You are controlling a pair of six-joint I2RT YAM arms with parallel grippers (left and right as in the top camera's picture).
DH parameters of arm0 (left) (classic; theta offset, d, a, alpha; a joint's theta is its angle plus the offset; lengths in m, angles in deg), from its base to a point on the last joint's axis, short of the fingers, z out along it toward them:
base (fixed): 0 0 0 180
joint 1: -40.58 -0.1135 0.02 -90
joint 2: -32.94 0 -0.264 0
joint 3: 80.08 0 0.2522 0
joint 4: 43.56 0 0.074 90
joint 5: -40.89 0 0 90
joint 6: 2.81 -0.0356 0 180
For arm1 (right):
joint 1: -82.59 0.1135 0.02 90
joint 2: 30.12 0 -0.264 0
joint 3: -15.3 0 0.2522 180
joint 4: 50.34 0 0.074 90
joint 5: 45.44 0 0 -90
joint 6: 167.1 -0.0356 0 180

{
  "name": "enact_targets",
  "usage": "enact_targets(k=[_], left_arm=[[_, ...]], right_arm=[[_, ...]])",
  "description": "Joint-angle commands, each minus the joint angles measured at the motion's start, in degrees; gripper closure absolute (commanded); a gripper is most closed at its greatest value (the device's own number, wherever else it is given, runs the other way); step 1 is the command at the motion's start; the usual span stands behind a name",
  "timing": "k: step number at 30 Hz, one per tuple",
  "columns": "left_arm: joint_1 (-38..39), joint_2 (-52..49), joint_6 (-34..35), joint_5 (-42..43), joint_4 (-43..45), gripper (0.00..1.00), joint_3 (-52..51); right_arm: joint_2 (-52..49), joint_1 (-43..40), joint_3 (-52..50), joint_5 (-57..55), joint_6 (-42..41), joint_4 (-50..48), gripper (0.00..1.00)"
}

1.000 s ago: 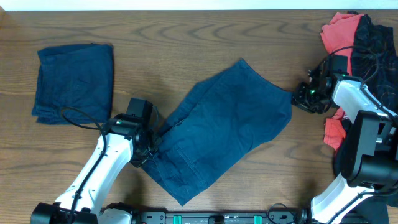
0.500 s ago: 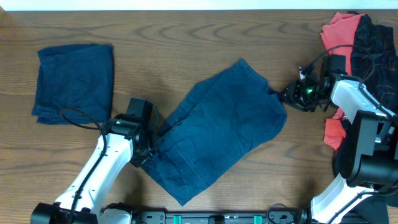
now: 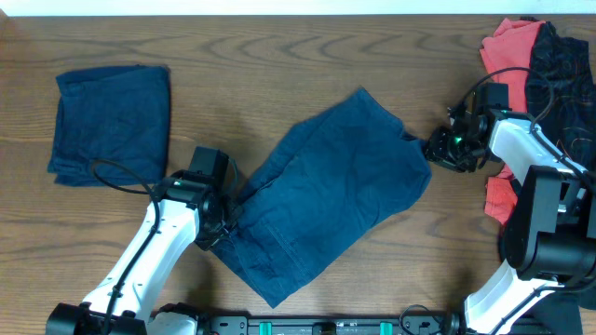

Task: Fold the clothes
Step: 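Lower the right gripper and grasp the jeans' right leg end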

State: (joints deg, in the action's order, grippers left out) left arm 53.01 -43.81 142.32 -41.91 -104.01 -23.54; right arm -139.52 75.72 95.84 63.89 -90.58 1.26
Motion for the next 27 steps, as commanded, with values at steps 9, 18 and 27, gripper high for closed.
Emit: enact_targets(k=[9, 18, 27], left_arm=[[-0.2, -0.5, 0.0, 0.0, -0.7, 0.94, -0.3], [-0.2, -0.5, 0.0, 0.0, -0.7, 0.94, -0.3], [-0.2, -0.5, 0.0, 0.0, -0.6, 0.94, -0.3]], right_arm=[[-0.4, 2.4, 0.0, -2.6, -1.6, -3.9, 0.59], [-0.5, 4.0, 0.0, -5.0, -5.3, -5.7, 0.69], [-4.4, 4.0, 0.0, -5.7, -6.7, -6.5, 0.72]])
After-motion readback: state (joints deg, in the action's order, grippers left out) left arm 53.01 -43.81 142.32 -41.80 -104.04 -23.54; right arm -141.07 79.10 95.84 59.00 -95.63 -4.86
